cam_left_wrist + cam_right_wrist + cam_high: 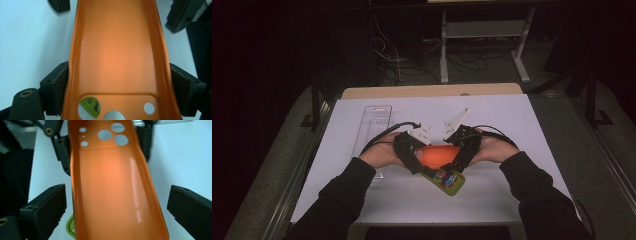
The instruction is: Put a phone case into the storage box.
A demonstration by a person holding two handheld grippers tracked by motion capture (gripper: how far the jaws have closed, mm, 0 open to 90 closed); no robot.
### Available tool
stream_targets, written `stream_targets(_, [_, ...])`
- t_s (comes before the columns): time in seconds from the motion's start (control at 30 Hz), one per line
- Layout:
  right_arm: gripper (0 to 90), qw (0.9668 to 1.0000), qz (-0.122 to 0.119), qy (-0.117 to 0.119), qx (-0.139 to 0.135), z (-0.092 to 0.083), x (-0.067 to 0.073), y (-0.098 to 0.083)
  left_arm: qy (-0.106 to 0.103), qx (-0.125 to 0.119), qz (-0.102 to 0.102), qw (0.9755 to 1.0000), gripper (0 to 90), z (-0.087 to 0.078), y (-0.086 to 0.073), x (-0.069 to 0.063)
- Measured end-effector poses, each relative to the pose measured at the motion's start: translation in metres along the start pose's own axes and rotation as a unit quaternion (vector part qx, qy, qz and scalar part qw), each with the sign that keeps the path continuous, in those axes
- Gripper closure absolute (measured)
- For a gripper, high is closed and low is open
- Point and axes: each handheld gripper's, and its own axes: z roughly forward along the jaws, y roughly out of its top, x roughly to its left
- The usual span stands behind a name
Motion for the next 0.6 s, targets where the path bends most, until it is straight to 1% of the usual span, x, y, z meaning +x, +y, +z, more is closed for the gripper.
stream_targets(0.03, [0.5, 0.9998, 0.011, -0.014, -0.009, -0.004, -0.003, -0.004, 0.011, 0.011, -0.011, 0.9998, 15.6, 0.0, 0.0, 0.001])
stream_targets(0.07, [0.5, 0.9998, 0.011, -0.014, -0.009, -0.004, -0.003, -0.004, 0.011, 0.011, -0.011, 0.9998, 15.7, 0.0, 0.0, 0.001])
stream_targets(0.1, [0.5, 0.9996, 0.017, -0.02, -0.013, -0.006, -0.004, -0.006, 0.022, 0.014, -0.034, 0.9991, 15.7, 0.001, -0.001, 0.001])
stream_targets(0.13, [0.5, 0.9988, 0.034, -0.027, -0.022, -0.01, -0.006, -0.011, 0.026, 0.015, -0.046, 0.9985, 15.7, 0.002, -0.001, 0.001])
stream_targets(0.17, [0.5, 0.9977, 0.054, -0.03, -0.027, -0.015, -0.009, -0.017, 0.038, 0.017, -0.058, 0.9974, 15.6, 0.003, -0.002, 0.001])
stream_targets(0.2, [0.5, 0.9977, 0.054, -0.03, -0.027, -0.015, -0.009, -0.017, 0.038, 0.017, -0.058, 0.9974, 15.7, 0.003, -0.002, 0.001])
stream_targets(0.23, [0.5, 0.996, 0.072, -0.04, -0.036, -0.018, -0.011, -0.025, 0.055, 0.025, -0.079, 0.9951, 15.7, 0.006, -0.003, 0.001])
stream_targets(0.27, [0.5, 0.996, 0.072, -0.04, -0.036, -0.018, -0.011, -0.025, 0.055, 0.025, -0.079, 0.9951, 15.7, 0.006, -0.003, 0.001])
stream_targets(0.3, [0.5, 0.9927, 0.102, -0.048, -0.042, -0.021, -0.012, -0.031, 0.085, 0.041, -0.095, 0.991, 15.7, 0.009, -0.003, 0.001])
stream_targets(0.33, [0.5, 0.9911, 0.115, -0.052, -0.042, -0.022, -0.013, -0.035, 0.095, 0.044, -0.105, 0.9889, 15.7, 0.01, -0.003, 0.001])
stream_targets(0.37, [0.5, 0.989, 0.13, -0.057, -0.043, -0.022, -0.014, -0.038, 0.095, 0.044, -0.105, 0.9889, 15.7, 0.01, -0.003, 0.001])
stream_targets(0.4, [0.5, 0.989, 0.13, -0.057, -0.043, -0.022, -0.014, -0.038, 0.103, 0.041, -0.114, 0.9872, 15.7, 0.011, -0.002, 0.001])
stream_targets(0.43, [0.5, 0.984, 0.157, -0.072, -0.045, -0.023, -0.015, -0.042, 0.106, 0.037, -0.124, 0.9859, 15.7, 0.011, -0.002, 0.001])
stream_targets(0.47, [0.5, 0.984, 0.157, -0.072, -0.045, -0.023, -0.015, -0.042, 0.11, 0.037, -0.13, 0.9847, 15.7, 0.011, -0.001, 0.001])
stream_targets(0.5, [0.5, 0.9819, 0.167, -0.077, -0.046, -0.023, -0.015, -0.045, 0.119, 0.036, -0.138, 0.9826, 15.7, 0.012, -0.001, 0.0])
stream_targets(0.53, [0.5, 0.9782, 0.186, -0.076, -0.054, -0.022, -0.014, -0.046, 0.125, 0.036, -0.143, 0.981, 15.7, 0.013, 0.0, 0.0])
stream_targets(0.57, [0.5, 0.9737, 0.202, -0.09, -0.055, -0.019, -0.013, -0.05, 0.129, 0.033, -0.154, 0.979, 15.7, 0.012, 0.0, 0.0])
stream_targets(0.6, [0.5, 0.9726, 0.205, -0.093, -0.057, -0.018, -0.012, -0.052, 0.137, 0.02, -0.17, 0.9756, 15.7, 0.012, -0.001, -0.001])
